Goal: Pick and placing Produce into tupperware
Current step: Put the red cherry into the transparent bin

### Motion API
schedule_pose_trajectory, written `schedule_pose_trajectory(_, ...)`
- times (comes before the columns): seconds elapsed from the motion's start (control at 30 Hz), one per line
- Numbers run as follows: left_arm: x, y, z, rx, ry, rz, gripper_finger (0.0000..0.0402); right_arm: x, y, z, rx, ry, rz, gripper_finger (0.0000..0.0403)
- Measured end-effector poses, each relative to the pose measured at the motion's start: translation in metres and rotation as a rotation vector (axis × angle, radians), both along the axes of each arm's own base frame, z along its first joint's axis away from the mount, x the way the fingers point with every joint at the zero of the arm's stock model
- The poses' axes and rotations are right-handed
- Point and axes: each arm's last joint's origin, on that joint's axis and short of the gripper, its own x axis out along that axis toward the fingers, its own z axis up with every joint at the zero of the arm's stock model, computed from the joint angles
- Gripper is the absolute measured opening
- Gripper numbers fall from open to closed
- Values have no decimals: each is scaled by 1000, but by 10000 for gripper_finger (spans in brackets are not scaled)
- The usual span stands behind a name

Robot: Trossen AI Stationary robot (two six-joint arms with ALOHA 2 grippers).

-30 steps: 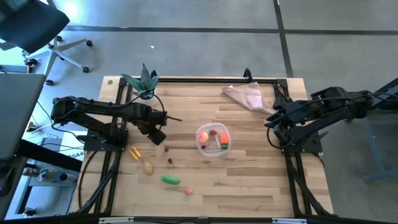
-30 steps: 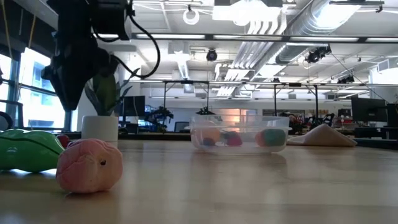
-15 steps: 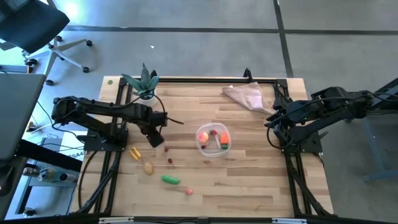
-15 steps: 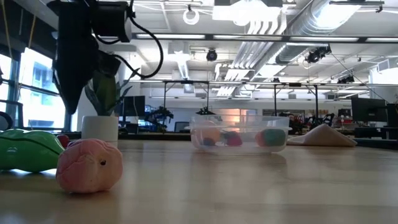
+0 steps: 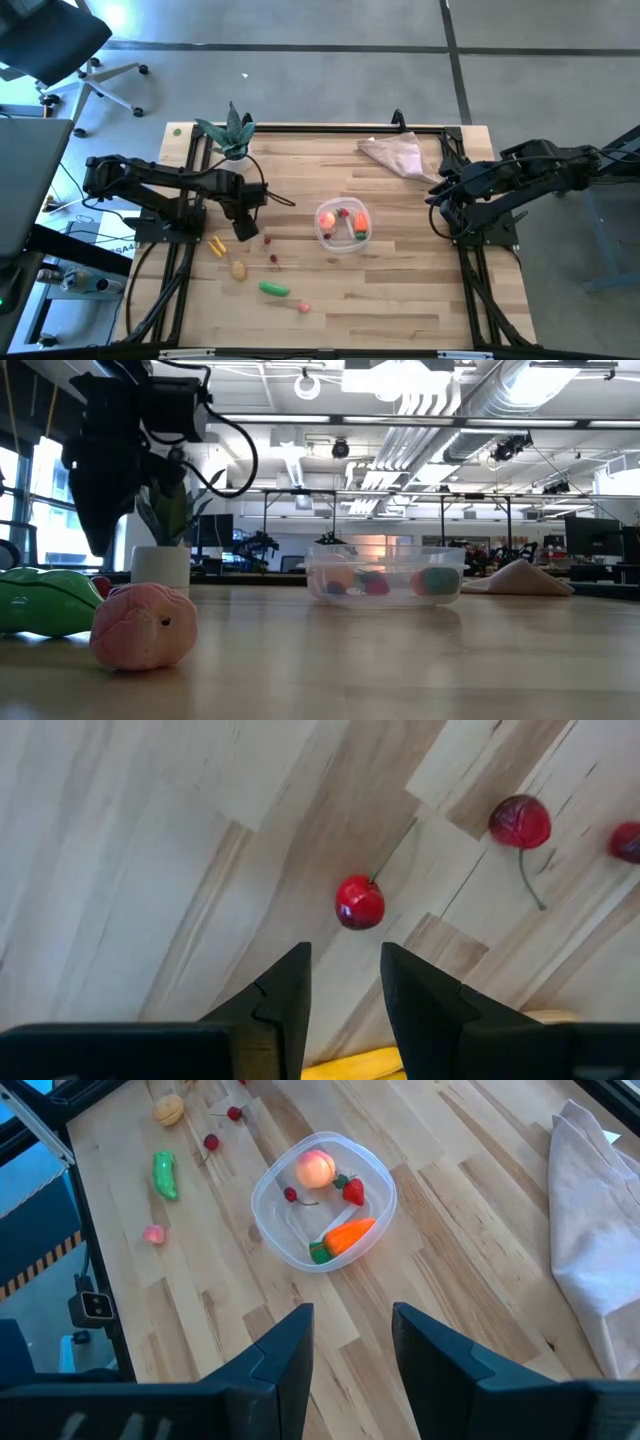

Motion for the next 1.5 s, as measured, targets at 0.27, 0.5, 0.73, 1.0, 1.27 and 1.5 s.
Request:
schedule_pose_trajectory(0.27, -2, -1, -15, -5, -44, -72, 113, 0, 0, 0, 0, 0, 0, 130)
schedule_pose_trajectory(0.5, -6, 0, -21, 60, -21, -67, 113, 0, 0, 0, 0, -1, 0, 130)
schedule_pose_trajectory(0.73, -5, 0, -21, 51, -25, -73, 113, 0, 0, 0, 0, 0, 0, 130)
schedule_pose_trajectory(1.0, -5, -3, -20, -37, -48, -118, 113, 0, 0, 0, 0, 0, 0, 130)
schedule_pose_trajectory(1.27, 0, -1, -20, 26, -96, -199, 113, 0, 0, 0, 0, -1, 0, 130)
schedule_pose_trajectory(1.5, 0, -1, -20, 21, -109, -241, 113, 0, 0, 0, 1, 0, 0, 130)
